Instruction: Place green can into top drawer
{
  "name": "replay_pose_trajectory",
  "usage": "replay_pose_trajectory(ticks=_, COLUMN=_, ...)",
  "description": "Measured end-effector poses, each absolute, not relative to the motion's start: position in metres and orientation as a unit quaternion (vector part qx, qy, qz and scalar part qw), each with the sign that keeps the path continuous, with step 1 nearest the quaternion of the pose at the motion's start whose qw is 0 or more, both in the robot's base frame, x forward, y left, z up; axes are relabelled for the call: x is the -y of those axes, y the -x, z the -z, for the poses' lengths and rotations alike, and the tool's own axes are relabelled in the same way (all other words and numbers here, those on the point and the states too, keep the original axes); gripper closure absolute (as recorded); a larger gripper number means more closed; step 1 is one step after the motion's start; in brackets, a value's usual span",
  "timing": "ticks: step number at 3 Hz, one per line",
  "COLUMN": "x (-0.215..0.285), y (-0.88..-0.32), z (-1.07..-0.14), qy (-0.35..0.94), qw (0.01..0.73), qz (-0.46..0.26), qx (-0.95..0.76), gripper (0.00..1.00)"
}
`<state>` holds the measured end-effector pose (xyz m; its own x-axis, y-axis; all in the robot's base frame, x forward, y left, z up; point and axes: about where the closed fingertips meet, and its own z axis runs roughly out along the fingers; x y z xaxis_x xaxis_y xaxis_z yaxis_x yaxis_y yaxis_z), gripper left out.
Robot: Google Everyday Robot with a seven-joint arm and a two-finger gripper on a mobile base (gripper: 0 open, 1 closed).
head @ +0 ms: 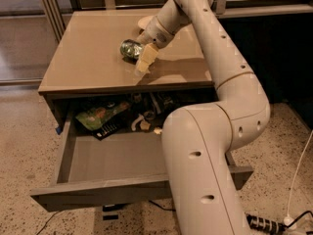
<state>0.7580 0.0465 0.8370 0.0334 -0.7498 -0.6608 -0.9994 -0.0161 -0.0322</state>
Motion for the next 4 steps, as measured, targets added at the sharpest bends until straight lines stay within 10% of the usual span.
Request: replay_pose_trajectory(ticks=4, x=-0.0469, y=-0.7600, z=-0.8389, qy=0.668, qw=0.264, qz=-0.241, qx=-0.653, gripper=1.00)
